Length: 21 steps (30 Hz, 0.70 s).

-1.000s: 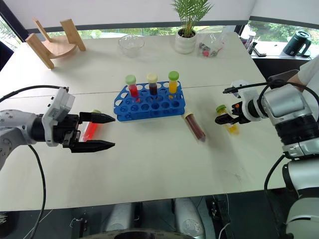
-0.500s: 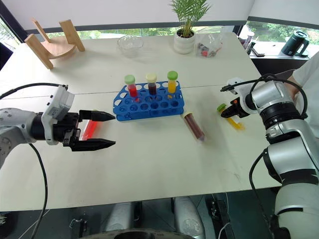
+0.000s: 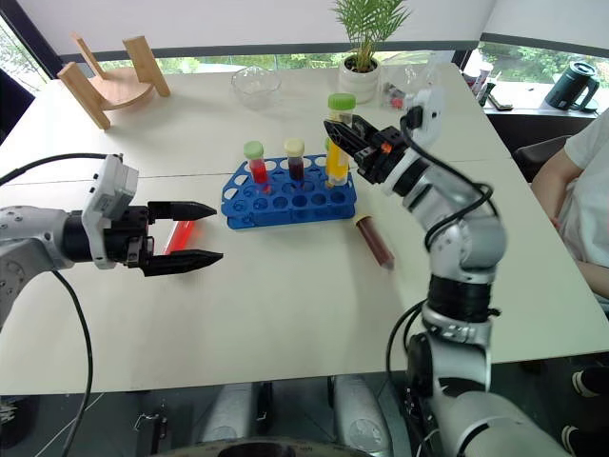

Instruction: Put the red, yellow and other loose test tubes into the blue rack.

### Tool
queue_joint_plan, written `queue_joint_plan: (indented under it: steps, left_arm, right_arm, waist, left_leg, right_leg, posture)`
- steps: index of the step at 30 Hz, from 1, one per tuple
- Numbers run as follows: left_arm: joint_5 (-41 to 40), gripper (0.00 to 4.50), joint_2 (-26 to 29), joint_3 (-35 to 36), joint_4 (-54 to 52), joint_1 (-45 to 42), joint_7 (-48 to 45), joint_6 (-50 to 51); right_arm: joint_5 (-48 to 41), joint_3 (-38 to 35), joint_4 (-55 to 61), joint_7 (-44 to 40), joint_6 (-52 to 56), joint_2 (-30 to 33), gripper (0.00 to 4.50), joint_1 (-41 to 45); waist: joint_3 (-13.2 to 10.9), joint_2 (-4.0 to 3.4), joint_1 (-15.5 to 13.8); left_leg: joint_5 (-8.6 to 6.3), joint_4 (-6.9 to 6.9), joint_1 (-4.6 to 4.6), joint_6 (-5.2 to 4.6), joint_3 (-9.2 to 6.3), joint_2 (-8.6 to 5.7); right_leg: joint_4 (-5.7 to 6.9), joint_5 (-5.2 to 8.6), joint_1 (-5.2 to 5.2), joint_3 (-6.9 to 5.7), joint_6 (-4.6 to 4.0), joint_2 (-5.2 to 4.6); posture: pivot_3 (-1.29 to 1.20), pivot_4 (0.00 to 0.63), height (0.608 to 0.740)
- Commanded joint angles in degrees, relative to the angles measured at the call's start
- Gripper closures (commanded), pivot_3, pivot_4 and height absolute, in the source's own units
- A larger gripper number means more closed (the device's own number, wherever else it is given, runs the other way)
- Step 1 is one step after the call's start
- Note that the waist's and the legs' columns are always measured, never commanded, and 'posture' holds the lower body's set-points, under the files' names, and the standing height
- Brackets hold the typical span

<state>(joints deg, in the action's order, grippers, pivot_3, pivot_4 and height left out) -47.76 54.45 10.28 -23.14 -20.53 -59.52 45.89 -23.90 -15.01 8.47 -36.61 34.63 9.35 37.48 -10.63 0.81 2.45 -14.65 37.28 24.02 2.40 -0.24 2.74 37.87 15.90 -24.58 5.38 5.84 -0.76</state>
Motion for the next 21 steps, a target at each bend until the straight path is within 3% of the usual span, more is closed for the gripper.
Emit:
queue_joint_plan:
  steps: [1,7,21]
  left_arm:
    - [-0.6,0.0,0.1,0.6,0.0,-1.7,0.1,0.1]
    - [-1.1,0.0,0.6,0.4,-0.5,-2.7,-0.1,1.4]
    - [-1.8,0.0,0.4,1.5,-2.9,-1.6,1.2,2.6]
  right_arm:
    - [1.3,1.9,-1.5,0.2,-11.2,-1.1,3.65,-1.0]
    - [6.0,6.4,-14.4,-1.1,-27.4,-1.9,3.65,-4.3]
    - [7.5,8.9,-29.3,-1.8,-38.6,-0.7,3.65,-0.9]
  waist:
    - [0.0,0.0,0.2]
    - [0.0,0.0,0.4]
    - [0.0,0.0,1.6]
  left_leg:
    - [0.02,0.0,-0.03,0.03,0.03,0.0]
    - [0.03,-0.16,-0.37,0.04,0.03,0.05]
    - [0.04,-0.15,-0.46,0.05,0.01,0.06]
  right_leg:
    - [0.0,-0.01,0.01,0.03,0.01,0.0]
    - [0.2,0.03,0.12,0.06,-0.06,0.11]
    - [0.27,0.04,0.18,0.09,-0.08,0.12]
  posture:
    - [0.0,0.15,0.74]
    - [0.0,0.15,0.74]
    - [0.0,0.15,0.74]
